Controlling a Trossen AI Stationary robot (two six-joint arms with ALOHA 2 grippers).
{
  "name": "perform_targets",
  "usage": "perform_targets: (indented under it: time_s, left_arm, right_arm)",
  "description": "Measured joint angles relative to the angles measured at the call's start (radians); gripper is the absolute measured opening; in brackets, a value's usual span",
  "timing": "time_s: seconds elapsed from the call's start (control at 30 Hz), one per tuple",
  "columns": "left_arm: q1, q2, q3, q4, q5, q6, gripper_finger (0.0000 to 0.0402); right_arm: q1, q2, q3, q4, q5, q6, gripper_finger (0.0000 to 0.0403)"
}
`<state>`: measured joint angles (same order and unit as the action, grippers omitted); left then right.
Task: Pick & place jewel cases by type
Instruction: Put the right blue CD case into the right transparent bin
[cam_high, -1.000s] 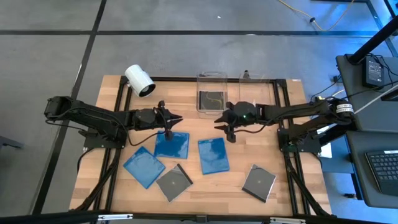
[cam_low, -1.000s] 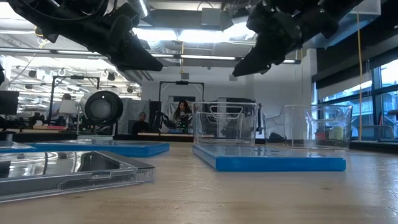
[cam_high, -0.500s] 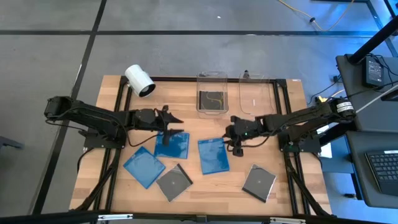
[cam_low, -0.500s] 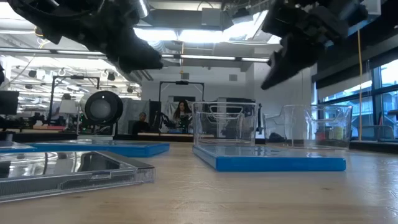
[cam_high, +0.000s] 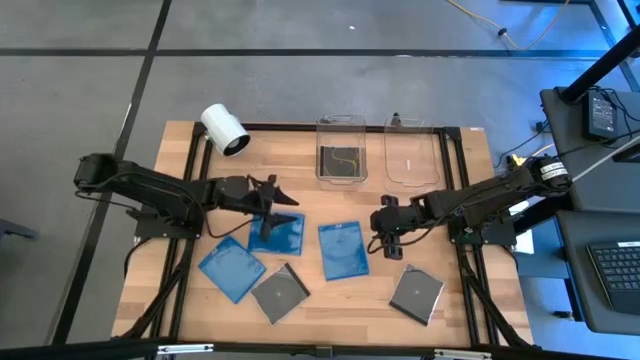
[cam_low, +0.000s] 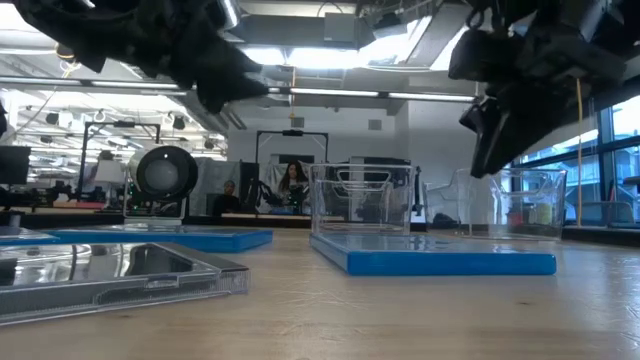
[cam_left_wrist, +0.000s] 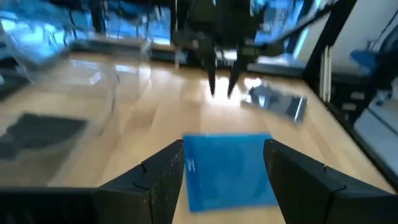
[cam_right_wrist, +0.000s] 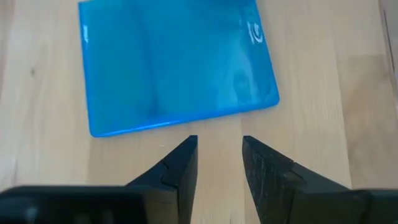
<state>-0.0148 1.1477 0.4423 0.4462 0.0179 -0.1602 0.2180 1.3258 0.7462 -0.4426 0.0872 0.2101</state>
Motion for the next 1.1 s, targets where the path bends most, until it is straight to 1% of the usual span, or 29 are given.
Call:
perform_targets:
  time_s: [0.1,0.2,0.3,0.4,0.5,0.63,0.73,0.83,0.97,1.1]
  left_arm:
    - [-0.026,0.078,0.021,-0.003,-0.001,0.018,0.0215]
    - [-0.053,0.170,0.073,-0.019,0.000,0.062,0.0214]
    - [-0.074,0.256,0.153,-0.113,-0.007,0.104,0.0214]
    - [-0.092,0.335,0.232,-0.239,-0.076,0.115,0.0214]
    - [-0.101,0.406,0.301,-0.336,-0.109,0.048,0.0214]
    - [-0.104,0.490,0.369,-0.377,-0.105,-0.074,0.0214]
    - [-0.104,0.543,0.427,-0.423,-0.096,-0.121,0.0214]
    - [-0.099,0.589,0.493,-0.529,-0.080,-0.139,0.0214]
    - [-0.092,0.642,0.574,-0.670,-0.020,-0.129,0.0214]
    - [-0.099,0.667,0.616,-0.764,0.009,-0.082,0.0214]
  right_arm:
    - [0.000,0.000,-0.026,0.037,0.002,0.021,0.0129]
    - [0.000,0.000,-0.063,0.069,0.002,0.019,0.0129]
    - [0.000,0.000,-0.089,0.099,0.002,0.035,0.0129]
    - [0.000,0.001,-0.113,0.148,0.001,0.061,0.0130]
    - [-0.001,0.001,-0.132,0.214,0.001,0.056,0.0129]
    - [-0.002,0.001,-0.132,0.258,0.000,-0.027,0.0129]
    - [-0.002,0.001,-0.132,0.262,0.000,-0.038,0.0129]
    - [-0.002,0.001,-0.132,0.260,0.000,-0.032,0.0129]
    - [-0.002,0.001,-0.132,0.260,0.002,0.000,0.0129]
    - [-0.002,0.001,-0.132,0.259,0.052,0.070,0.0129]
